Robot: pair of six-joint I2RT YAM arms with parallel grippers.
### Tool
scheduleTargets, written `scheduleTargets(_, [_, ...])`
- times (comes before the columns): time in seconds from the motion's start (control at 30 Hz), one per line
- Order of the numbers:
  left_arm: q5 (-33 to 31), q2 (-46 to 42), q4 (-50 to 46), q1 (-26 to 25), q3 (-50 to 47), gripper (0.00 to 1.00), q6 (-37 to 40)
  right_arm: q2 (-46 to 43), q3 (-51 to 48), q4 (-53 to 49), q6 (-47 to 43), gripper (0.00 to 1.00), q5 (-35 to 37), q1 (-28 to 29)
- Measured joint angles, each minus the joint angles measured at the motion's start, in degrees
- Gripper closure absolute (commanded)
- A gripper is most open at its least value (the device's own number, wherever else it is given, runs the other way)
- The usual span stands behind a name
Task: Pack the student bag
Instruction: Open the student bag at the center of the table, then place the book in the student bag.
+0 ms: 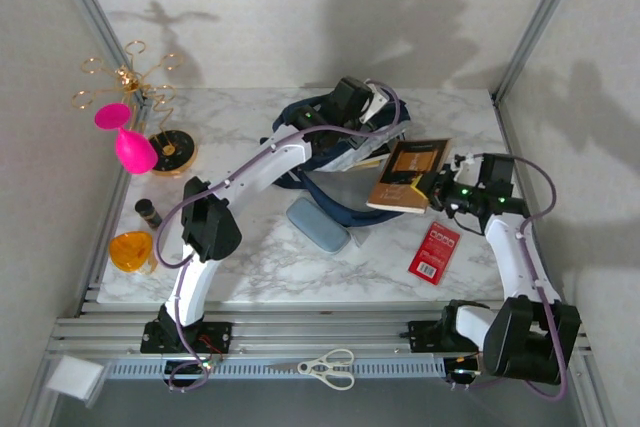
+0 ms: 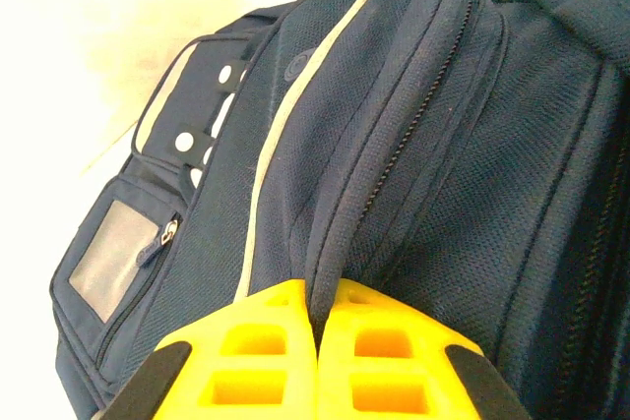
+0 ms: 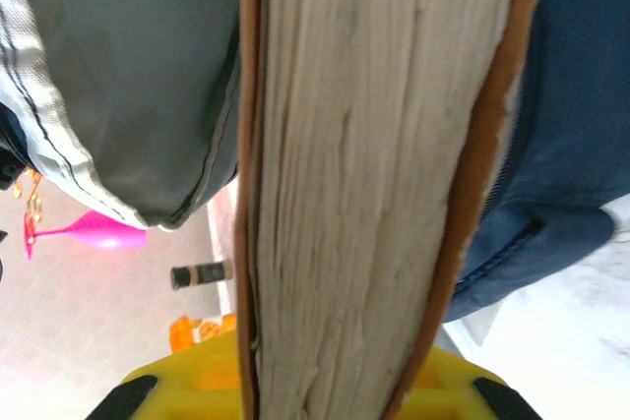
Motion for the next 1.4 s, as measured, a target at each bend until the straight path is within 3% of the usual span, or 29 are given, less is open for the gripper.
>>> scheduleTargets(0.23, [0.26, -0.72, -0.96, -0.02, -0.04, 1.00, -0.02, 13.60, -0.87, 16.74, 5.75, 1.00, -2.99, 9.40])
scheduleTargets(0.47, [-0.17, -3.65, -0.98, 0.00, -2.12, 1.00, -0.02, 32.79, 8.83, 27.67, 6.86, 0.92, -6.34, 11.67])
scheduleTargets(0.6, [-0.22, -4.61, -0.96, 0.04, -3.15, 1.00, -0.07, 42.27, 17.33, 27.91, 3.65, 0.76, -6.64, 12.46])
scheduleTargets(0.7, [-0.37, -4.85, -0.57, 0.24, -3.82, 1.00, -0.24, 46.40, 21.68, 25.22, 0.44, 0.58, -5.25, 12.74])
scheduleTargets(0.93, [-0.37, -5.60, 0.96, 0.63, -5.88, 1.00, -0.70, 45.66, 23.61, 17.33, -6.21, 0.33, 3.87, 12.81])
scheduleTargets(1.17, [-0.04, -6.71, 1.25, 0.90, -7.02, 1.00, -1.03, 32.41, 14.49, 11.34, -8.76, 0.36, 15.80, 14.05])
scheduleTargets(1.4, [0.92, -6.95, 1.27, 1.07, -7.02, 1.00, -1.60, 27.28, 7.50, 11.08, -6.95, 0.57, 23.65, 19.43])
